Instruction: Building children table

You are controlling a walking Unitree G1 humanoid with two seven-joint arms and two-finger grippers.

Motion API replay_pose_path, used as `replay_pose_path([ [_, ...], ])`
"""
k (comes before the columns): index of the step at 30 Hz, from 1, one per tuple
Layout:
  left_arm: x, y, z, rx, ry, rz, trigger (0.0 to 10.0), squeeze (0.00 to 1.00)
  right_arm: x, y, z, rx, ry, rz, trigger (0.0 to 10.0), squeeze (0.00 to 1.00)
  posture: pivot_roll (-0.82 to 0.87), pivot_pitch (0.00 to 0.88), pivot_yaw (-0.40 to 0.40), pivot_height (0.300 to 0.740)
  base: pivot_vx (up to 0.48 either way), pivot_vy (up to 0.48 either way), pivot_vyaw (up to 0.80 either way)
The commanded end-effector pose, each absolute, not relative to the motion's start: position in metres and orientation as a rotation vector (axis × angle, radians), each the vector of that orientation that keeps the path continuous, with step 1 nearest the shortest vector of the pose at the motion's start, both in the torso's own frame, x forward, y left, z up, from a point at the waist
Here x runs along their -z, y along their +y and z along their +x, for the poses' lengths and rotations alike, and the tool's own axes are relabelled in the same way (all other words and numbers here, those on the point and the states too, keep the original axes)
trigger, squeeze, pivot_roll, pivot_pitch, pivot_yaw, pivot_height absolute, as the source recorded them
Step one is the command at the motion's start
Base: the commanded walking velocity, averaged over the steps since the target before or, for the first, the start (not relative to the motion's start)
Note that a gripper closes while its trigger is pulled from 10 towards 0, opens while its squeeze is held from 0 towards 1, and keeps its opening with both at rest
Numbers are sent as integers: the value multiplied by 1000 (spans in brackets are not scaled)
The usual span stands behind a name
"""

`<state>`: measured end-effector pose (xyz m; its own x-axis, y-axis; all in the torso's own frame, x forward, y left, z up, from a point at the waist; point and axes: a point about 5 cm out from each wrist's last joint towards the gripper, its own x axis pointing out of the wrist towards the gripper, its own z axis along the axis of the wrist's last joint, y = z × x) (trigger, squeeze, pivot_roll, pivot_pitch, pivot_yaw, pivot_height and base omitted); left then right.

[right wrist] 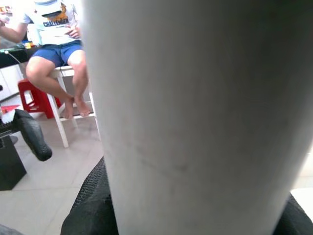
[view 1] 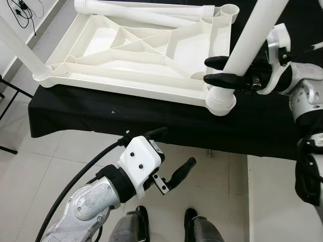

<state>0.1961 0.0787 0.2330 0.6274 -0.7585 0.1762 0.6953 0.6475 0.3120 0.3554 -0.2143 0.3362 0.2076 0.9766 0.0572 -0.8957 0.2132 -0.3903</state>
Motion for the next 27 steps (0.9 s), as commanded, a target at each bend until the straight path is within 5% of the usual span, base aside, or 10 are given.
replay_pose_path([
  [1, -230, 78, 192, 863, -281, 222, 10000, 0, -337, -214, 355, -1336, -316, -324, 10000, 0, 185, 410, 56, 740, 0, 0, 0],
  [27, -233, 76, 189, 872, -264, 216, 10000, 0, -338, -231, 354, -1288, -272, -365, 10000, 0, 181, 415, 61, 740, 0, 0, 0],
])
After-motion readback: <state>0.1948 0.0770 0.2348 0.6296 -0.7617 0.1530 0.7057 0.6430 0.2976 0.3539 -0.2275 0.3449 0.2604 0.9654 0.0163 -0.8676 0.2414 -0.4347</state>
